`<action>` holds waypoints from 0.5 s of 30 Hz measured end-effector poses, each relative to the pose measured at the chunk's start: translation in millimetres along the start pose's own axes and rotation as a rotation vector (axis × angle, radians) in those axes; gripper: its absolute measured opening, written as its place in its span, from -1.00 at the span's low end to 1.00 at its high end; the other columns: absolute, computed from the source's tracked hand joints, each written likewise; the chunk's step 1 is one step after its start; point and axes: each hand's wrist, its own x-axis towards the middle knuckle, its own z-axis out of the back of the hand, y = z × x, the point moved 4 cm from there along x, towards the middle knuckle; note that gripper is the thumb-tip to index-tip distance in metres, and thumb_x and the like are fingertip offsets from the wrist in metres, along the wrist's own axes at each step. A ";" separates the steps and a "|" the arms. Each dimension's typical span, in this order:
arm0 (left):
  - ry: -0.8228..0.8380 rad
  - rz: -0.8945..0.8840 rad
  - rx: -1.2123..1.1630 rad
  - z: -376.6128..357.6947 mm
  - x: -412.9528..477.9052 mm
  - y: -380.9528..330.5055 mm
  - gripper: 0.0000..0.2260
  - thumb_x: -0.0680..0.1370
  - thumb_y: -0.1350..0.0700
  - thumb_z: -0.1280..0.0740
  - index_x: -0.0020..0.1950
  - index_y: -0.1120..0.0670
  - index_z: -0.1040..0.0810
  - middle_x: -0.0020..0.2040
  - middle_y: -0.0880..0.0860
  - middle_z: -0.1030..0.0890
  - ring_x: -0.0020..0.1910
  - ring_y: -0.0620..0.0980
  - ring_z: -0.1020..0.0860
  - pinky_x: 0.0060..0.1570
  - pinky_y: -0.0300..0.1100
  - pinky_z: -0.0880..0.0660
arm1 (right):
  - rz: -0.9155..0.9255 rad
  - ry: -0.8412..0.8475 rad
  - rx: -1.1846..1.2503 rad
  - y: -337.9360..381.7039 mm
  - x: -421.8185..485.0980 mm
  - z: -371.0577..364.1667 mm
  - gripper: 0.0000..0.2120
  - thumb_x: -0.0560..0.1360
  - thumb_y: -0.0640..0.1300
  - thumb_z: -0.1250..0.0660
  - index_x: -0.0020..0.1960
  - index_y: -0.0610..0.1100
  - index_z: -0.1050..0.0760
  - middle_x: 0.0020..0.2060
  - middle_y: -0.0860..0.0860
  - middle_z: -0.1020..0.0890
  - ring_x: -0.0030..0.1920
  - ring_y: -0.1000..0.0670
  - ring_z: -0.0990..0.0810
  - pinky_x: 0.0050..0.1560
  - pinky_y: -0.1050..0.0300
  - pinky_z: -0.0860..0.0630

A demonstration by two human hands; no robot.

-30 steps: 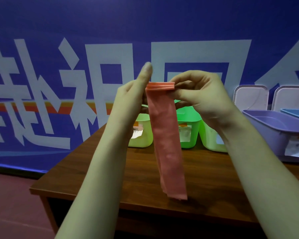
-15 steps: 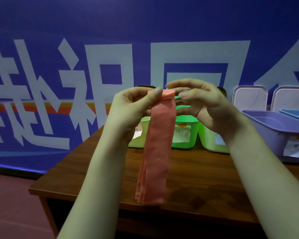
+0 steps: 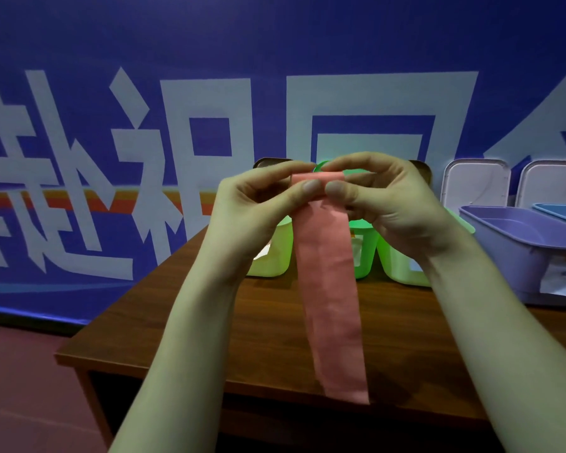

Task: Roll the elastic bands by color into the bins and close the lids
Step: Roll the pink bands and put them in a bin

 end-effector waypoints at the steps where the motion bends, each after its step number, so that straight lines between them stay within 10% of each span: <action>1: 0.015 -0.007 -0.010 0.0 -0.4 0.4 -0.73 0.42 0.25 -0.43 0.11 0.21 -0.63 -0.05 0.18 -0.68 -0.01 0.07 -0.66 -0.02 -0.16 -0.60 | 0.006 0.000 0.005 0.0 -0.5 0.8 -0.81 0.29 -0.24 -0.43 -0.11 -0.07 -0.67 -0.17 -0.11 -0.72 -0.17 -0.07 -0.69 -0.22 0.15 -0.61; 8: 0.048 -0.028 -0.077 -2.9 -0.9 2.5 -0.68 0.39 0.31 -0.41 0.14 0.17 -0.59 -0.03 0.17 -0.64 -0.02 -0.02 -0.63 0.02 -0.16 -0.59 | -0.059 0.062 0.082 -6.8 -1.7 0.0 -0.68 0.33 -0.29 -0.39 0.07 -0.10 -0.58 -0.03 -0.10 -0.68 0.05 -0.10 -0.65 0.05 -0.04 -0.61; 15: 0.069 -0.052 -0.075 -2.8 -4.0 7.7 -0.69 0.34 0.25 -0.42 0.09 0.16 -0.62 -0.02 0.12 -0.63 0.04 -0.03 -0.61 0.07 -0.15 -0.57 | -0.165 0.022 -0.098 -12.6 -2.6 -5.4 -0.59 0.39 0.16 -0.26 0.05 -0.12 -0.60 -0.07 -0.06 -0.68 -0.04 -0.08 -0.65 0.03 -0.09 -0.54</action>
